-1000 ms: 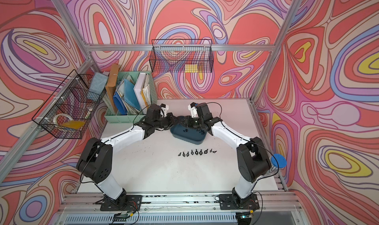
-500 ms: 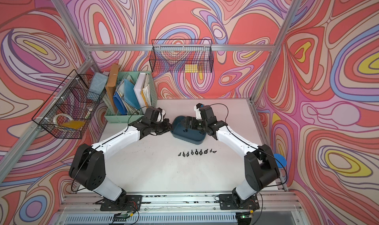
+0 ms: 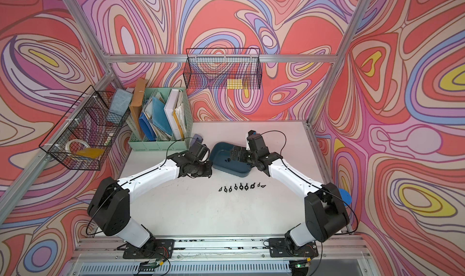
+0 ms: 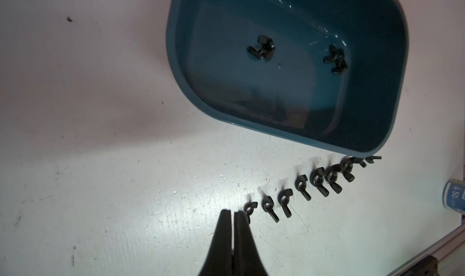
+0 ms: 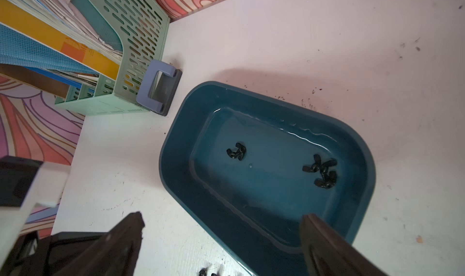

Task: Take out the wing nut from the storage box
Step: Place the wing nut at the center of the board.

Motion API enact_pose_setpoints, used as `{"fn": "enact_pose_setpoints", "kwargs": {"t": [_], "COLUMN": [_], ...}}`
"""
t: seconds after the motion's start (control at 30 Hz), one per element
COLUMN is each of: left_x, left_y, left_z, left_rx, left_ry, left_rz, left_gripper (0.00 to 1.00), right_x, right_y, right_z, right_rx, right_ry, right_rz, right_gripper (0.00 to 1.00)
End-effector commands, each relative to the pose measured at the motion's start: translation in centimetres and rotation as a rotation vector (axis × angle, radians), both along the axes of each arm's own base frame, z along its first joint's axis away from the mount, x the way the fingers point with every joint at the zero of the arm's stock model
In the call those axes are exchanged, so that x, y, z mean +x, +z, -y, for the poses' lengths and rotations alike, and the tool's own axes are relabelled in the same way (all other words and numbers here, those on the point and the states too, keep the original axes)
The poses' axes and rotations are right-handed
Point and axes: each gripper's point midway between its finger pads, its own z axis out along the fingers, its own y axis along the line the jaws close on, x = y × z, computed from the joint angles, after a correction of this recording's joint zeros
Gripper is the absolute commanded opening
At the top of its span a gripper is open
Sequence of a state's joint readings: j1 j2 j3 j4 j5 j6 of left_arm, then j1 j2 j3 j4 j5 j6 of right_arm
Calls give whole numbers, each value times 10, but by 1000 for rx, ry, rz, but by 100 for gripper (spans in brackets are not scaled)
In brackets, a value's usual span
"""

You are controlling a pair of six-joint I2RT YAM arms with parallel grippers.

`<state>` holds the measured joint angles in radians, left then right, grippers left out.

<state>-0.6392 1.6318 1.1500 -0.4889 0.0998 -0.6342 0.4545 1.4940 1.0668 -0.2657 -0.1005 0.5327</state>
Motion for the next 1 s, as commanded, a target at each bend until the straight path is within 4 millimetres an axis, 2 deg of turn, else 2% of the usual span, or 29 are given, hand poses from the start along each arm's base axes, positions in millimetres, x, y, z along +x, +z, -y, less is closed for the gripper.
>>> {"fn": "enact_pose_setpoints", "kwargs": {"t": [0.0,0.23,0.5,0.97], "left_x": [-22,-37,-41,-42], "left_y": [-39,-70,-83,-95], "left_z": [0,14,13,14], "left_rx": [119,170,197,213], "left_ry": [-51,-98,-100,-106], "left_rz": [-75,-134,-161,-181], "left_gripper": [0,0,0,1], "right_x": [-4,-9,-10,-9], "right_y": [0,-4,-5,-6], "right_z": [20,25,24,22], "right_rx": [-43,-50,-46,-41], "right_ry": [-63,-75,-73,-71], "right_rz": [3,-14,-19,-26], "right_gripper": [98,98,98,98]}}
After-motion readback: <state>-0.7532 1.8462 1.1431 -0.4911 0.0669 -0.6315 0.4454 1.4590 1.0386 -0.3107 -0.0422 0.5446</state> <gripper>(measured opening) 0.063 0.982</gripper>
